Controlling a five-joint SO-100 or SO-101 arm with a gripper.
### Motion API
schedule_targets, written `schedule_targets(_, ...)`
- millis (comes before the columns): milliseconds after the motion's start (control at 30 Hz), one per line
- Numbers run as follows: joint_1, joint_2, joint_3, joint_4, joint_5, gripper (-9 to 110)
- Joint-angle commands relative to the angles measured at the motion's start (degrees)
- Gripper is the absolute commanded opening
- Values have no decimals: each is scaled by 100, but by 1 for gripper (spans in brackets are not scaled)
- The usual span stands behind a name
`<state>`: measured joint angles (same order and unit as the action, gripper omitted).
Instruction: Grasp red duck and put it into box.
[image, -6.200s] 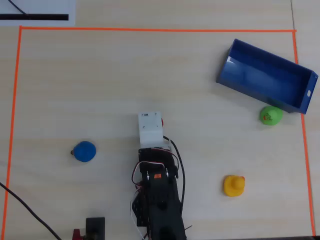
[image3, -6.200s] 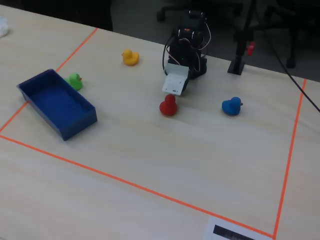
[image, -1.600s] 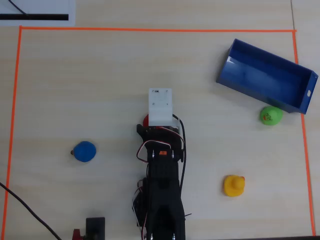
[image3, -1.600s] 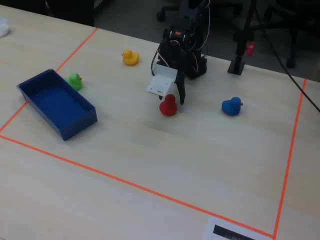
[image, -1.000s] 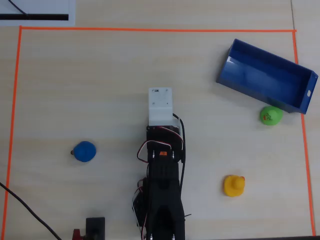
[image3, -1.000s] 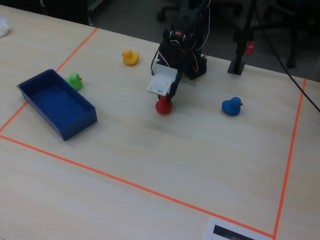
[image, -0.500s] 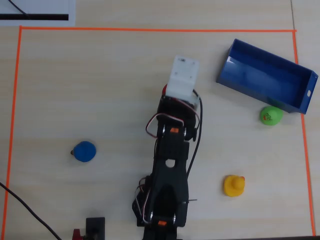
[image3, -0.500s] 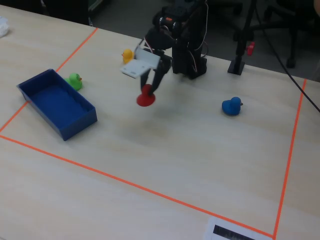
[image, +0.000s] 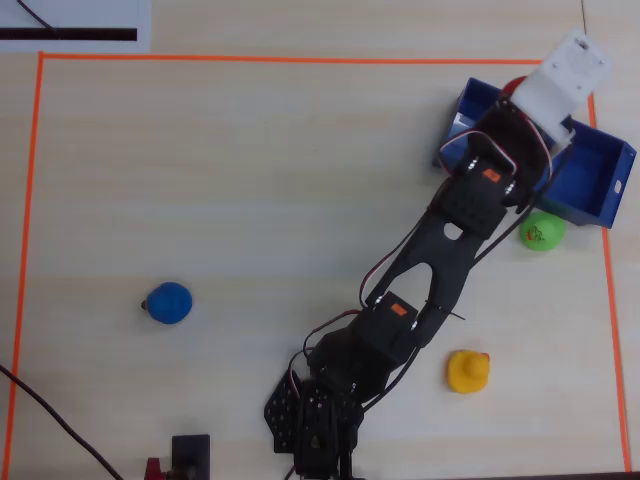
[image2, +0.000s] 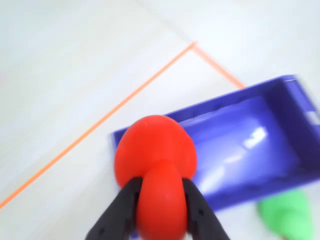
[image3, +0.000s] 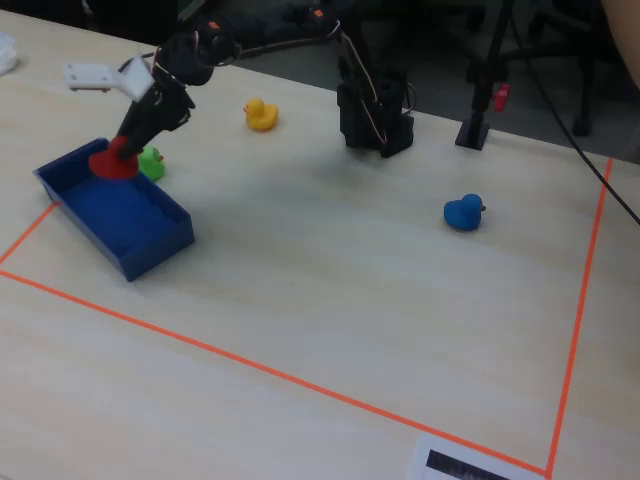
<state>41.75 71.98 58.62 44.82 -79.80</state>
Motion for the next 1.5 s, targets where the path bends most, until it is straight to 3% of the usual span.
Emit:
schedule_targets(0, 264, -677, -896, -185, -105, 0)
schedule_targets(467, 589, -2145, -1011, -431, -211, 0)
schedule_targets(667, 589, -2382, -1266, -1090, 167, 22)
schedule_targets(767, 571, -2312, -1362, -1116, 255, 27)
schedule_targets(967, 501, -1969, -1512, -1195, 729, 27)
schedule_targets(1067, 396, -1266, -1301, -642, 712, 18)
schedule_targets(1133, 193, -501, -853, -114, 747, 2)
schedule_targets(1167, 44, -44, -536, 246, 826, 0)
schedule_targets(1233, -334, 1020, 457, 782, 923, 0)
schedule_targets(1467, -2522, 5326, 5563, 896, 527, 0)
